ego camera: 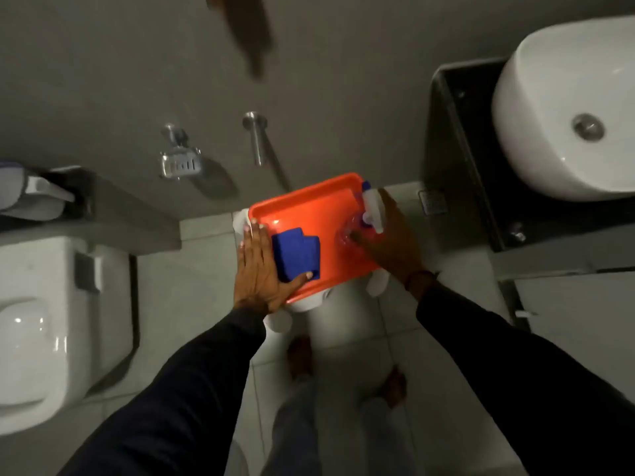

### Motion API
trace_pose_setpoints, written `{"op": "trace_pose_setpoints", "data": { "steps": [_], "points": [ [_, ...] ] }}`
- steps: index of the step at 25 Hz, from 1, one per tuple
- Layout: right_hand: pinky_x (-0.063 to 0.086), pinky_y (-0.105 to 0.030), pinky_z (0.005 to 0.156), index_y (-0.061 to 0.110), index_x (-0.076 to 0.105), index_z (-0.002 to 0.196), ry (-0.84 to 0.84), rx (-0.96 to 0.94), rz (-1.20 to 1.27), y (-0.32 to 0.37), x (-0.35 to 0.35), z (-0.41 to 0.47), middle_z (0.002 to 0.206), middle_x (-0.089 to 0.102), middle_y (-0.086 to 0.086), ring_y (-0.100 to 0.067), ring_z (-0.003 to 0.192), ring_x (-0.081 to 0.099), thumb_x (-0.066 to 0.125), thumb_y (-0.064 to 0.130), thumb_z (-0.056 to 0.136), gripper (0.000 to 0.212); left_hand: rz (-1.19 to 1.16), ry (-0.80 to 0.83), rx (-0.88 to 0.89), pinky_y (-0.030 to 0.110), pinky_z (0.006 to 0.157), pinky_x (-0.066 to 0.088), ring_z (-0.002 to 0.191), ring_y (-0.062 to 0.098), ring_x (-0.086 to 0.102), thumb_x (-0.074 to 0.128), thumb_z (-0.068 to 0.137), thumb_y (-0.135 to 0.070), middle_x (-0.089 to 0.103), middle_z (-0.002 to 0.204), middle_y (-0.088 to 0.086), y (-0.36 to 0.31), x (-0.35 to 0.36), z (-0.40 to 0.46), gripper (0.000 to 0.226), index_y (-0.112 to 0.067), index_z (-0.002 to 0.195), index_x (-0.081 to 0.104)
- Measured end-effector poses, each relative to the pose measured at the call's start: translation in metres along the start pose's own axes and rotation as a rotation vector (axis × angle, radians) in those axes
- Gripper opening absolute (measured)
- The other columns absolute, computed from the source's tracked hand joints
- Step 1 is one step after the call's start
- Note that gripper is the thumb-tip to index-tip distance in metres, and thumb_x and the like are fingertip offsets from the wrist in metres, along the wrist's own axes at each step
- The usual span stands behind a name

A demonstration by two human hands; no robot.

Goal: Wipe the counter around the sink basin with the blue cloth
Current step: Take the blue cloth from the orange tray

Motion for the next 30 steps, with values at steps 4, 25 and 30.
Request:
{"op": "trace_pose_setpoints", "data": {
  "steps": [4, 25, 30],
  "points": [
    [0.051, -0.028, 0.1, 0.002, 0.056, 0.136, -0.125, 0.057, 0.422, -0.006, 0.03, 0.035, 0.123, 0.067, -0.005, -0.018, 0.113, 0.065, 0.074, 0.025, 0.089, 0.056, -0.035, 0.038, -0.077, 0.049, 0.128, 0.003, 0.158, 0.034, -0.005, 0.059, 0.068, -0.085, -0.005, 0.17, 0.018, 0.012, 0.041, -0.001, 0.139, -0.001, 0.159, -0.006],
    [0.043, -0.035, 0.113, 0.04, 0.049, 0.146, 0.691, -0.214, -0.578, 0.0, 0.124, 0.016, 0.149, 0.056, 0.002, -0.028, 0.133, 0.054, 0.055, 0.05, 0.097, 0.05, -0.113, 0.031, -0.085, 0.051, 0.126, 0.003, 0.158, 0.034, -0.01, 0.051, 0.061, -0.097, -0.015, 0.169, 0.014, 0.025, 0.065, 0.002, 0.147, -0.01, 0.158, -0.016],
    [0.046, -0.041, 0.11, 0.03, 0.055, 0.142, 0.655, -0.068, -0.654, -0.011, 0.13, 0.013, 0.141, 0.06, -0.008, -0.03, 0.13, 0.057, 0.058, 0.061, 0.088, 0.063, -0.119, 0.017, -0.072, 0.053, 0.126, 0.004, 0.157, 0.034, -0.008, 0.059, 0.063, -0.091, -0.013, 0.17, 0.014, 0.024, 0.066, 0.001, 0.145, -0.012, 0.158, -0.017]
  ]
}}
Point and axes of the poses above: each hand's wrist, its own z-axis towards the middle knuckle, its own x-axis out of the palm, y = z × x, the point moved 9 cm from there along z, towards the middle knuckle
